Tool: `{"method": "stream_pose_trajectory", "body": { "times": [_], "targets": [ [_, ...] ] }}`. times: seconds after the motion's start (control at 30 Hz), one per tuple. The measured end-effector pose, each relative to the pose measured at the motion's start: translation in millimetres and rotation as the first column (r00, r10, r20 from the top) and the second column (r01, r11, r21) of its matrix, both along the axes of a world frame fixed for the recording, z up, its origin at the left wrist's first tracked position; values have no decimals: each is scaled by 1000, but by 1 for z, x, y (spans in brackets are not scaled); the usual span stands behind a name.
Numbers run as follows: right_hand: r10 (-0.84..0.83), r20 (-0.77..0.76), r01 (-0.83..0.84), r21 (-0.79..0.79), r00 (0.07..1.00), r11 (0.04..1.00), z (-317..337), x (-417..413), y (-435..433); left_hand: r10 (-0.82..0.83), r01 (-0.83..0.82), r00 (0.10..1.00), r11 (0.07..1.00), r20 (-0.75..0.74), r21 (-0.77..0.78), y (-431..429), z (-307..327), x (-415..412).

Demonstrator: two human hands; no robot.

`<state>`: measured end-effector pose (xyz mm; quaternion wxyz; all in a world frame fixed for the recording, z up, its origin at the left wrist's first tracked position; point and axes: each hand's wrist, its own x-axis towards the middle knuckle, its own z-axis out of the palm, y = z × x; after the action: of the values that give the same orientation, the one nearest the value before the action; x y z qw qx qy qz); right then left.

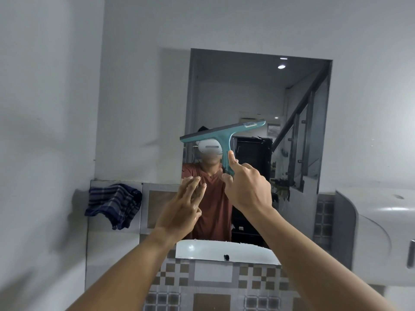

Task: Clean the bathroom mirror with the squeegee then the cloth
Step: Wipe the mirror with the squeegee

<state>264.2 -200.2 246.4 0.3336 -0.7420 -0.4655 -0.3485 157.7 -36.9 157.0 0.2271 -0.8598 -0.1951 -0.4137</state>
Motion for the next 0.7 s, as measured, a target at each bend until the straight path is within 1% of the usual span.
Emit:
{"method": "stream_pose_trajectory", "body": {
  "times": [0.13,0.33,0.53,0.7],
  "targets": [
    [-48,72,53,-64,996,997,0,9,-12,1,-1,1000,1000,5,11,-2,0,0],
    [-82,124,96,-110,989,989,4,21,-22,-5,5,1000,1000,0,17,0,0,0],
    [-111,161,129,-108,981,986,2,44,-32,-12,13,1000,999,-7,41,4,-1,0],
    [-113,158,142,-186,981,972,4,58,-54,-11,11,1000,999,-16,32,2,0,0]
  ]
}}
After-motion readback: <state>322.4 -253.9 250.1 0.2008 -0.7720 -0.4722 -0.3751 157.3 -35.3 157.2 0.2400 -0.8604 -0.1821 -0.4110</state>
